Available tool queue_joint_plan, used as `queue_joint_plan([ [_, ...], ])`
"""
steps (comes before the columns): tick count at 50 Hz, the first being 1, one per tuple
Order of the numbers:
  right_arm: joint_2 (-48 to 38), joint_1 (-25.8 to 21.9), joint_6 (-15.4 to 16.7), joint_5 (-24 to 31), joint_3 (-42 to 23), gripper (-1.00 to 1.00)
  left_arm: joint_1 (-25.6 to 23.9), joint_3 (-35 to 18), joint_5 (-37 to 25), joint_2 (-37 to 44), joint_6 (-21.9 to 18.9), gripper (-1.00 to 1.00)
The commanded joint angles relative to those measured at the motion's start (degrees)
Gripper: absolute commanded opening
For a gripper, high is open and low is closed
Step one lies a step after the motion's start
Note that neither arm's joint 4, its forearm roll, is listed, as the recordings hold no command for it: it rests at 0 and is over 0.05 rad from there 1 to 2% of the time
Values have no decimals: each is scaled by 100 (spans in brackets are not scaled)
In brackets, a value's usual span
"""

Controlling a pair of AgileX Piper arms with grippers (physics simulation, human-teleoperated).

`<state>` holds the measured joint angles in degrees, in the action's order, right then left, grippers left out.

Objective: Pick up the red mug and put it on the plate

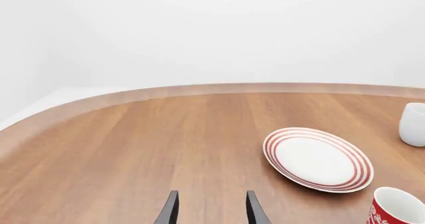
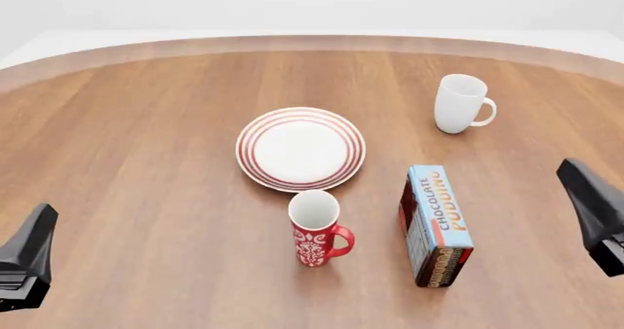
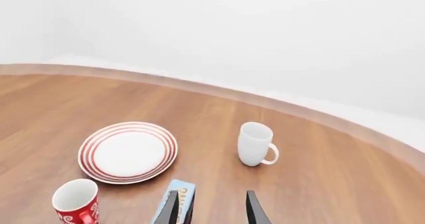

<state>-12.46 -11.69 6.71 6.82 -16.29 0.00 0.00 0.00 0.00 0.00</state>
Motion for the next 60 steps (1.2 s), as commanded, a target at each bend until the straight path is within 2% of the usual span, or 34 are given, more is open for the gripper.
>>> queue_joint_plan([
  [1, -605, -506, 210, 344, -686, 100, 0, 0, 0, 0, 0, 100],
  [10, -1178, -975, 511, 666, -1192, 100, 0, 0, 0, 0, 0, 100],
  [12, -1308, -1064, 243, 796, -1350, 100, 0, 0, 0, 0, 0, 100],
  [15, -1477, -1221, 335, 929, -1523, 100, 0, 0, 0, 0, 0, 100],
  [20, -1712, -1366, 219, 1097, -1765, 100, 0, 0, 0, 0, 0, 100],
  [23, -1826, -1428, 336, 1174, -1857, 100, 0, 0, 0, 0, 0, 100],
  [30, -2119, -1637, 352, 1419, -2108, 100, 0, 0, 0, 0, 0, 100],
  [36, -2456, -1825, 389, 1447, -2076, 100, 0, 0, 0, 0, 0, 100],
  [39, -2582, -1869, 262, 1508, -2188, 100, 0, 0, 0, 0, 0, 100],
  [49, -2860, -2068, 286, 1717, -2387, 100, 0, 0, 0, 0, 0, 100],
  [52, -2933, -2187, 177, 1805, -2443, 100, 0, 0, 0, 0, 0, 100],
  [53, -2995, -2363, 66, 1882, -2459, 100, 0, 0, 0, 0, 0, 100],
  [60, -3101, -2448, 75, 1935, -2485, 100, 0, 0, 0, 0, 0, 100],
])
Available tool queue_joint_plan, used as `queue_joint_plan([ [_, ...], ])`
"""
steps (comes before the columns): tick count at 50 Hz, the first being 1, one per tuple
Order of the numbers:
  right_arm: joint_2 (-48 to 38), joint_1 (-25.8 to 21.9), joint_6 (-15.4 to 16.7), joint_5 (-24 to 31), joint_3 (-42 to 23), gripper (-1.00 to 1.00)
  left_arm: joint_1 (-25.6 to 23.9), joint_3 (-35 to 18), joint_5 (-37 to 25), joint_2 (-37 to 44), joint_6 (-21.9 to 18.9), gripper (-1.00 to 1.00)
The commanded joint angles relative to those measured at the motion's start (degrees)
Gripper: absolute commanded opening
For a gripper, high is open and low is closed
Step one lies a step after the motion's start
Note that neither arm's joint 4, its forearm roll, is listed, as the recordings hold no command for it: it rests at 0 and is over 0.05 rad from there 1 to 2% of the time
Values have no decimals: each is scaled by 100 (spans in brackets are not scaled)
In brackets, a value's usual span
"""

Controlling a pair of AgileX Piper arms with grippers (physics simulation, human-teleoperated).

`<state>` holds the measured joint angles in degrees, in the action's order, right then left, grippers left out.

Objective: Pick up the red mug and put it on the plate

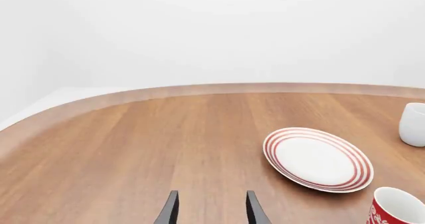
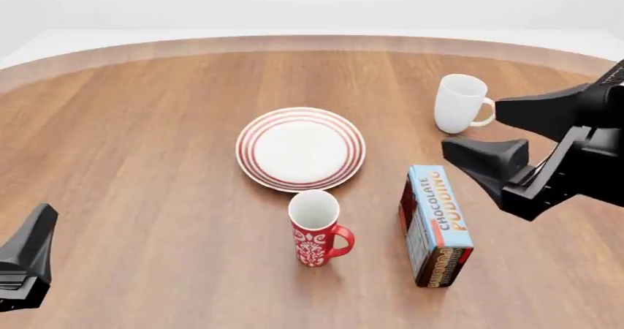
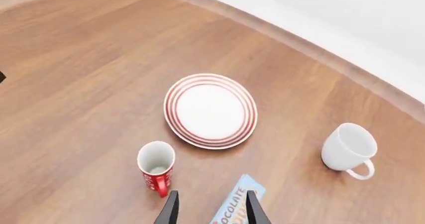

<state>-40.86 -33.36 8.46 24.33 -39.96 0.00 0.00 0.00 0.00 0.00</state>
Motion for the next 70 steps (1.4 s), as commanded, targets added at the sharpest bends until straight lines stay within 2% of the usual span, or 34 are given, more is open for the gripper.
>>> queue_joint_plan([
  [1, -286, -290, -125, 179, -113, 100, 0, 0, 0, 0, 0, 100],
  [19, -682, -691, -154, 13, 48, 100, 0, 0, 0, 0, 0, 100],
  [22, -750, -767, -43, -37, 72, 100, 0, 0, 0, 0, 0, 100],
  [27, -750, -767, -43, -37, 72, 100, 0, 0, 0, 0, 0, 100],
  [28, -891, -906, 17, -7, 15, 100, 0, 0, 0, 0, 0, 100],
  [47, -1280, -1094, -199, -515, 339, 100, 0, 0, 0, 0, 0, 100],
  [70, -1751, -1277, -373, -791, 440, 100, 0, 0, 0, 0, 0, 100],
])
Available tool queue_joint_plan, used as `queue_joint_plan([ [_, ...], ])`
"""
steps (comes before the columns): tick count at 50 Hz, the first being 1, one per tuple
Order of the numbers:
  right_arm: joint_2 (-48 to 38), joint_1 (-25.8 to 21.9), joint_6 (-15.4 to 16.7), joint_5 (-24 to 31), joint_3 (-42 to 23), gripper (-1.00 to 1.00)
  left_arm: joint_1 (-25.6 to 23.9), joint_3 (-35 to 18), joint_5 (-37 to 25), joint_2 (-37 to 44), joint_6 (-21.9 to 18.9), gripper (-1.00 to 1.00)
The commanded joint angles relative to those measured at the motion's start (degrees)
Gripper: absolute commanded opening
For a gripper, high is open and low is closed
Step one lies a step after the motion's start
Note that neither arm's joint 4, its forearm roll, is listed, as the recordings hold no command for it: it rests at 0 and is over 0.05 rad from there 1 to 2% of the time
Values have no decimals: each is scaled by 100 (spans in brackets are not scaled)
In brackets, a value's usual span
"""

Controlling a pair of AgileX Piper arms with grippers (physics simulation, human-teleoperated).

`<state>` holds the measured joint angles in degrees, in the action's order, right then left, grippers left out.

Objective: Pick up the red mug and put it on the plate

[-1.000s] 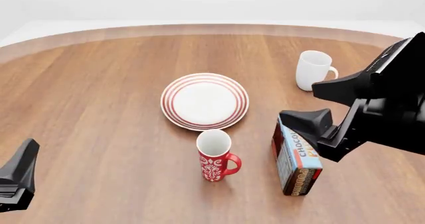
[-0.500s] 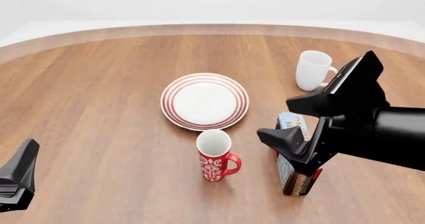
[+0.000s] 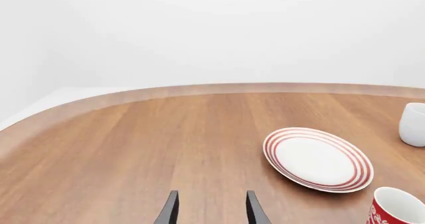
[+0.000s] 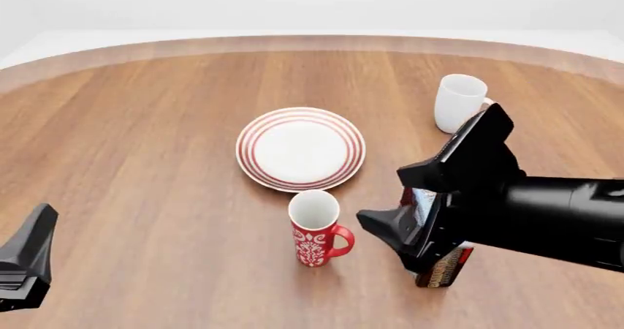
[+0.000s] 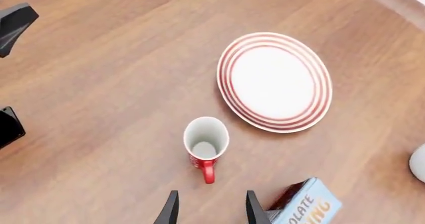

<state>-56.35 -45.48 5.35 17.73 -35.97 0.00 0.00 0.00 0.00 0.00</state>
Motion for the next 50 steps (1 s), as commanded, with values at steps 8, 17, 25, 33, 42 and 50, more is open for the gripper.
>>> queue_joint_plan([
  [8, -418, -82, -61, -227, 33, 100, 0, 0, 0, 0, 0, 100],
  [17, -616, -67, -85, -402, 59, 100, 0, 0, 0, 0, 0, 100],
  [25, -698, -30, -139, -644, 243, 100, 0, 0, 0, 0, 0, 100],
  [33, -820, -4, -174, -780, 278, 100, 0, 0, 0, 0, 0, 100],
  [42, -1000, -24, -275, -1016, 412, 100, 0, 0, 0, 0, 0, 100],
  [50, -1147, 14, -284, -1126, 404, 100, 0, 0, 0, 0, 0, 100],
])
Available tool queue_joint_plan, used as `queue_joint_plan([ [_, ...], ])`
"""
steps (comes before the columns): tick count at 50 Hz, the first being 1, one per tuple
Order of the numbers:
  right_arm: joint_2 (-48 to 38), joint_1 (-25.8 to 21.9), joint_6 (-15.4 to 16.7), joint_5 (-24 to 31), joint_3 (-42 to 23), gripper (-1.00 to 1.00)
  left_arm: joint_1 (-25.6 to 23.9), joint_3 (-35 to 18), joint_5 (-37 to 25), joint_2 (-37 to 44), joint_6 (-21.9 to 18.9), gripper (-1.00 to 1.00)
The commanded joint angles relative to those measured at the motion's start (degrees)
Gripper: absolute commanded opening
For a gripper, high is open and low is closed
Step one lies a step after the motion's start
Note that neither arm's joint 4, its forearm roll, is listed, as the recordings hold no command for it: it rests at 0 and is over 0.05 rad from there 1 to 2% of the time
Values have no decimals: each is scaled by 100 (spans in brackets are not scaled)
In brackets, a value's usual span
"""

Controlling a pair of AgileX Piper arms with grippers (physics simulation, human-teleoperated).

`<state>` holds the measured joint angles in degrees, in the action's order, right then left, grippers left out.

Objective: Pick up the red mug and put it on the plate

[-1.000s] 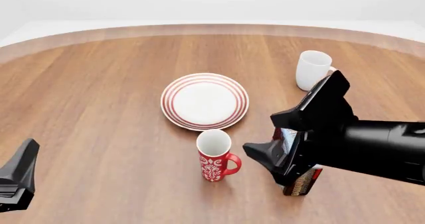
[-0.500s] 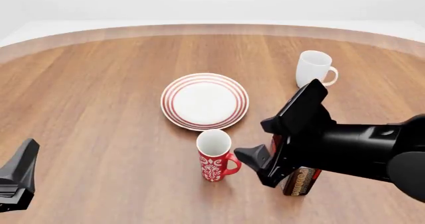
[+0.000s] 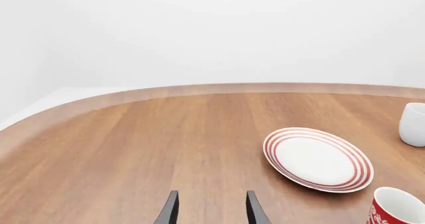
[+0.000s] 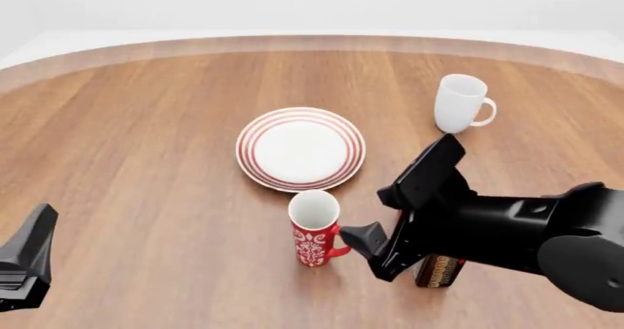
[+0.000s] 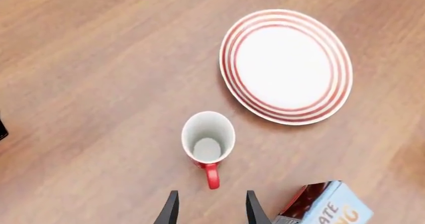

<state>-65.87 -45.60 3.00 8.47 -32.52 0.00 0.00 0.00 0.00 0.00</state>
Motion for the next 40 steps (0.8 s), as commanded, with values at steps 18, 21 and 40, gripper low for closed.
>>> queue_joint_plan([
  [18, -514, 54, -93, -567, 100, 100, 0, 0, 0, 0, 0, 100],
  [21, -576, 43, -104, -615, 97, 100, 0, 0, 0, 0, 0, 100],
  [40, -870, 30, -207, -996, 239, 100, 0, 0, 0, 0, 0, 100],
])
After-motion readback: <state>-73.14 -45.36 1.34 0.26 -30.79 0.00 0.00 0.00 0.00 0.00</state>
